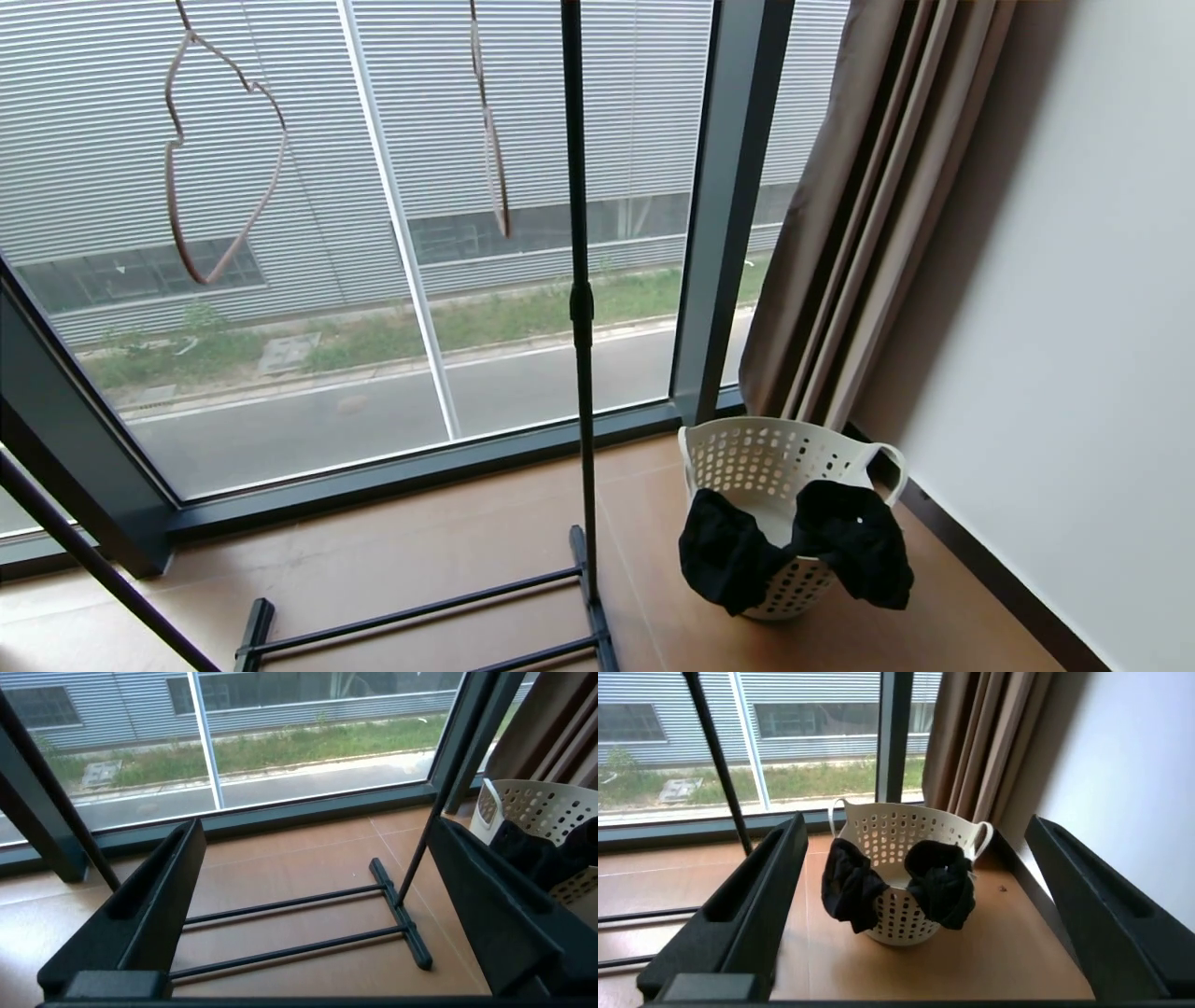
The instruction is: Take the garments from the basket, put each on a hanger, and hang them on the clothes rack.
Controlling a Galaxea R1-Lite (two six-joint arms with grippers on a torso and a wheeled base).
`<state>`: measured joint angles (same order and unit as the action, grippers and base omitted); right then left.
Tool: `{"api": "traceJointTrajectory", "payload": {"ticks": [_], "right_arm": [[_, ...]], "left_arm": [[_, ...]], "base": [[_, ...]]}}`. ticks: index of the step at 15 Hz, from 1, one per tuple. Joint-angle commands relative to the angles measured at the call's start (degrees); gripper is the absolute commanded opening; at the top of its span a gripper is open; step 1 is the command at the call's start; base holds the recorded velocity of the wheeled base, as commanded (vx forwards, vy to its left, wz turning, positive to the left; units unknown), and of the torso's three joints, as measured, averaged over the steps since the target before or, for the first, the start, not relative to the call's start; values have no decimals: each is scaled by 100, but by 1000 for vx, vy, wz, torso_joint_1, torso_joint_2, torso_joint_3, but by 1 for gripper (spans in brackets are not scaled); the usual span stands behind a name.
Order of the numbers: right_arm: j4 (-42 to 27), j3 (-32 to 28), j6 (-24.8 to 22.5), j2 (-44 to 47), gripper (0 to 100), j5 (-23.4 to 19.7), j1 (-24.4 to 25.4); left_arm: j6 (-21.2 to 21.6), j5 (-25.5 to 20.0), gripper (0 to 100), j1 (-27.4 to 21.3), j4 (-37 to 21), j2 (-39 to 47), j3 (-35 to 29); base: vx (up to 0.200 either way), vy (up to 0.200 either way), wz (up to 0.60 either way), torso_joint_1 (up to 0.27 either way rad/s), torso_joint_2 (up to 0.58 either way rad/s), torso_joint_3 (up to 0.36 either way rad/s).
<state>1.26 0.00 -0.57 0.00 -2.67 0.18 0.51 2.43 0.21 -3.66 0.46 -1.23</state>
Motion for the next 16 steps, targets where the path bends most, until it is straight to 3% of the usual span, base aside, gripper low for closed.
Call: {"api": "traceJointTrajectory", "payload": {"ticks": [1,4,6,9,16], "right_arm": [[6,0,-4,0,100,-5,-1],[6,0,-4,0,100,-5,-1],[6,0,-4,0,100,-5,-1],[6,0,-4,0,100,-5,8],[6,0,-4,0,100,-5,8]], "left_arm": [[2,4,100,-3,-3,6,0],[2,4,100,-3,-3,6,0],[2,4,100,-3,-3,6,0],[2,4,100,-3,5,6,0],[2,4,100,-3,-3,6,0]], "base": [[0,-200,0,2,-7,7],[0,-200,0,1,1,5],[200,-200,0,7,0,-2],[200,0,0,-6,5,2],[0,-29,0,0,0,0]]}}
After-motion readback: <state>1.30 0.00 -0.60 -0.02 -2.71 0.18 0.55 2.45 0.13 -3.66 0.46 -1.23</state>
